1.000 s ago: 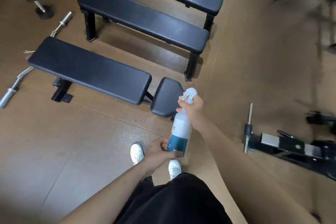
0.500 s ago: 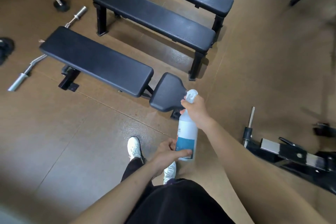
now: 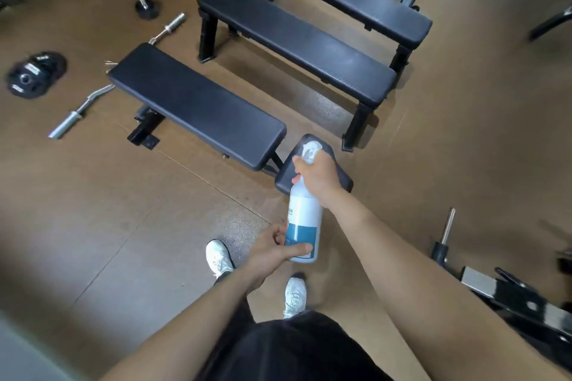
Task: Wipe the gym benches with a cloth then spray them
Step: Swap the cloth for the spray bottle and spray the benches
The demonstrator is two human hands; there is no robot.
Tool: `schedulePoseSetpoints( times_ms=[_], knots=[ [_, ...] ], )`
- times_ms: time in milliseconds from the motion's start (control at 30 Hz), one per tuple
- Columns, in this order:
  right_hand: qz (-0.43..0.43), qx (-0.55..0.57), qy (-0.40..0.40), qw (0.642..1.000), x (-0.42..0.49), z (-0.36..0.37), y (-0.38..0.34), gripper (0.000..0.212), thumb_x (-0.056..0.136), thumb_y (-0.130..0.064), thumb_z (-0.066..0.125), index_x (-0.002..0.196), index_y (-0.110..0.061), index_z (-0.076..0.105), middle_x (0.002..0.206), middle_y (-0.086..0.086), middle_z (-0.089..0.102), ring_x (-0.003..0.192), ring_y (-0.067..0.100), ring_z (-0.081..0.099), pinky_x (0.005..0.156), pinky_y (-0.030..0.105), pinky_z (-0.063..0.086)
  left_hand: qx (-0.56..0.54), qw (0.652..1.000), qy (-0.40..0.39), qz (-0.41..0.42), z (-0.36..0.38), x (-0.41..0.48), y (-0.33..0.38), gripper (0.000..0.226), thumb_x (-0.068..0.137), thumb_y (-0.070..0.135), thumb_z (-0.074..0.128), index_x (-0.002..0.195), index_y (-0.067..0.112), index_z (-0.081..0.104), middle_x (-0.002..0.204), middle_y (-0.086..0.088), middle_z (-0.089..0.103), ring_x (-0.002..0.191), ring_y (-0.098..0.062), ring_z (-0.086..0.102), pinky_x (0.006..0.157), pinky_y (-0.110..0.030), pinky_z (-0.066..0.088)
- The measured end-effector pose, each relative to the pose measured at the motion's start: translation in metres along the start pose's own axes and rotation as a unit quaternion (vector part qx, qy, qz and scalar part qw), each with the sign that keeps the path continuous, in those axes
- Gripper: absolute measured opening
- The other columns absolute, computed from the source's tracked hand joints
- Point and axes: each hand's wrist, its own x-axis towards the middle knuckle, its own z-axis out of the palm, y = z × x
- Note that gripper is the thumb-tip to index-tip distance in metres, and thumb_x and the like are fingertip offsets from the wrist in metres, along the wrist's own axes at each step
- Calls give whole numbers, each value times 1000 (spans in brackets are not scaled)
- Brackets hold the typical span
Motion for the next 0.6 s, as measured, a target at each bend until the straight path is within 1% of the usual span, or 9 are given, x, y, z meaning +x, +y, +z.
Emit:
schedulePoseSetpoints(
  times_ms=[67,133,167,233,300,400,467,533,600],
  knots=[
    [1,17,-5,1000,11,24,-22,27,95,-25,64,95,1,63,81,9,71,59,20,72,66,39,59,-4,1000,8,1,-32,6,11,70,46,51,98,100,17,68,92,-9,65,85,-19,64,95,-51,55],
    [4,41,-27,999,22,46,-43,14,95,-21,65,99,-9,62,93,5,71,62,18,74,69,38,61,-10,1000,4,1,-61,10,23,71,47,52,98,102,17,69,96,-14,71,87,-20,66,95,-50,56],
    [6,52,-37,998,27,55,-54,15,94,-19,66,104,-9,61,99,6,71,63,16,74,72,39,63,-14,1000,-3,3,-75,12,28,67,52,47,98,103,16,69,99,-15,74,87,-18,68,92,-45,57],
    [11,52,-42,998,38,73,-73,22,94,-20,68,112,-9,61,99,4,69,62,11,73,76,38,64,-34,999,-16,6,-99,19,37,54,66,28,96,108,11,67,98,-10,77,85,-14,72,81,-32,59],
    [9,46,-39,998,47,92,-92,23,94,-25,69,109,-10,61,94,4,69,62,12,72,75,39,63,-45,999,-24,18,-123,23,48,52,70,17,94,111,6,64,99,-5,79,88,-16,76,78,-29,58],
    [-3,36,-38,999,57,118,-121,19,95,-27,67,102,-11,62,85,4,69,58,14,71,69,35,59,-37,998,-24,42,-156,29,62,54,71,21,94,112,5,64,102,-6,77,91,-15,75,72,-24,56],
    [-11,16,-42,999,61,134,-141,18,95,-29,68,104,-14,62,89,2,71,60,14,73,65,29,57,-46,997,-19,56,-178,31,71,53,70,26,95,113,10,68,105,-8,75,95,-18,74,73,-25,58],
    [-19,-1,-57,998,65,150,-159,19,93,-29,69,108,-19,62,96,1,71,64,16,75,69,30,60,-49,996,-24,68,-196,32,78,52,66,32,96,109,16,71,104,-7,75,98,-22,73,81,-32,61],
    [-25,4,-80,996,70,165,-174,25,93,-27,70,115,-18,62,103,3,70,65,17,75,67,30,60,-53,996,-17,68,-212,32,86,45,69,25,94,103,13,68,96,-5,74,90,-18,74,77,-27,60]
  ],
)
